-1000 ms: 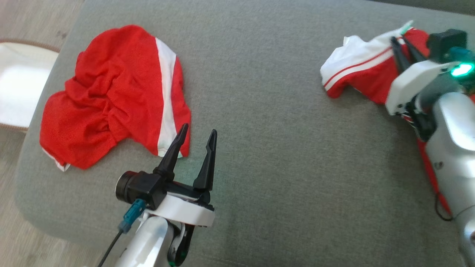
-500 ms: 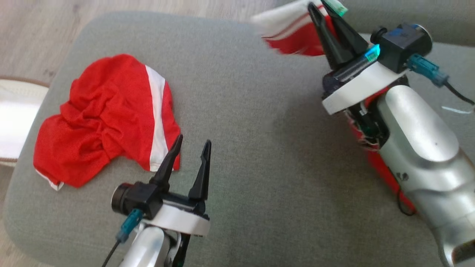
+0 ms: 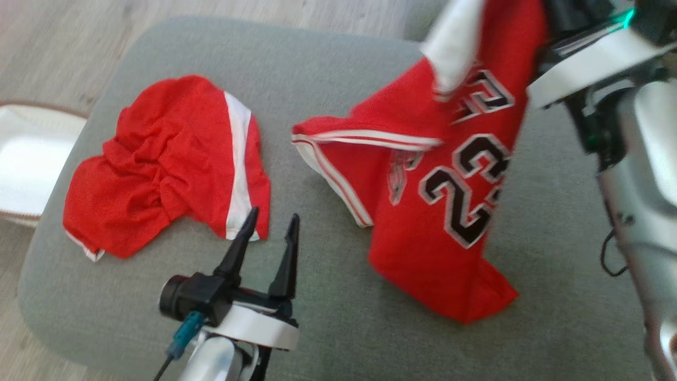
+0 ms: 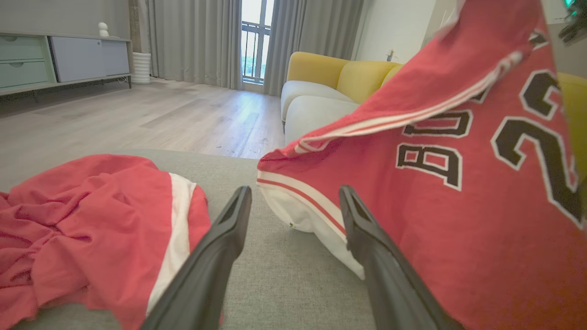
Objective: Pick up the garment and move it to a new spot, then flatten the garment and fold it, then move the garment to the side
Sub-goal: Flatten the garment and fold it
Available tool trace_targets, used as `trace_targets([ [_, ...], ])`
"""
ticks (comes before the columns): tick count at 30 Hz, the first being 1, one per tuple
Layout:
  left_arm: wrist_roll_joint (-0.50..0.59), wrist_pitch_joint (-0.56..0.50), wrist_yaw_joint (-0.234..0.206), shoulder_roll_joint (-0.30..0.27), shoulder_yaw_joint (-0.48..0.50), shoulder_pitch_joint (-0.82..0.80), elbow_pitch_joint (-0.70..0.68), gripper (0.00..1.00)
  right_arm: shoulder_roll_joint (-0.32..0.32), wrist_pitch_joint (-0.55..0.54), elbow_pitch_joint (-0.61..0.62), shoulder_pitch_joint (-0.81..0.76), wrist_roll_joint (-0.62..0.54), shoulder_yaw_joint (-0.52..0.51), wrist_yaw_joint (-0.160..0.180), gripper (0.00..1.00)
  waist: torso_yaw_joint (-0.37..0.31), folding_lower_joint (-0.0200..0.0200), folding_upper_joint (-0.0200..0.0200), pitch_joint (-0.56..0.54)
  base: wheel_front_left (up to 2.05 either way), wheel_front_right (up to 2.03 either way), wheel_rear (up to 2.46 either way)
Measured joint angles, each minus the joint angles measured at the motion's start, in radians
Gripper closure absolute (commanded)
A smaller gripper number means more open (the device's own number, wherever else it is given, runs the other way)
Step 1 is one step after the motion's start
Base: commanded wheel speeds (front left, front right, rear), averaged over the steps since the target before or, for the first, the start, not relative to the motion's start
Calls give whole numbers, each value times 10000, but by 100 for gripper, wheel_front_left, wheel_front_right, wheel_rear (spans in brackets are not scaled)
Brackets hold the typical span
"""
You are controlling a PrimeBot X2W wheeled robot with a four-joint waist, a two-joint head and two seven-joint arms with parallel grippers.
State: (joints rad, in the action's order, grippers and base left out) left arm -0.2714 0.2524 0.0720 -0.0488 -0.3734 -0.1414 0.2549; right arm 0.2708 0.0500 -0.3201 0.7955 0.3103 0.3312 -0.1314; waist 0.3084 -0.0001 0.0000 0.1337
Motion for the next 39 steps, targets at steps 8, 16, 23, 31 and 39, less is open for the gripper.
trace_targets([
  [8, -226, 0, 104, 10, -663, -697, 13, 0, 305, -673, -4805, 2221, -1749, -2113, 0, 0, 603, 2, 0, 880, 0, 0, 0],
  [16, -546, 0, -46, 10, -876, -863, 10, 0, 522, -537, -7530, 3390, -4274, -3611, 0, 0, 1048, 3, 0, 1466, 0, 0, 0],
  [23, -516, 0, -107, 15, -665, -985, 10, 0, -539, 1200, -7875, 3327, -4351, -3628, 0, 0, 536, 1, 0, 1263, 0, 0, 0],
  [31, -278, 0, -104, 13, -23, -903, -107, 0, -1181, 1981, -6844, 1794, -3354, -2955, 0, 0, -326, 0, 0, 516, 0, 0, 0],
  [39, -236, 0, -105, 13, 297, -225, -290, 0, -1346, 2015, -3912, -1220, -2487, -2915, 0, 0, -1125, -2, 0, -375, 0, 0, 0],
])
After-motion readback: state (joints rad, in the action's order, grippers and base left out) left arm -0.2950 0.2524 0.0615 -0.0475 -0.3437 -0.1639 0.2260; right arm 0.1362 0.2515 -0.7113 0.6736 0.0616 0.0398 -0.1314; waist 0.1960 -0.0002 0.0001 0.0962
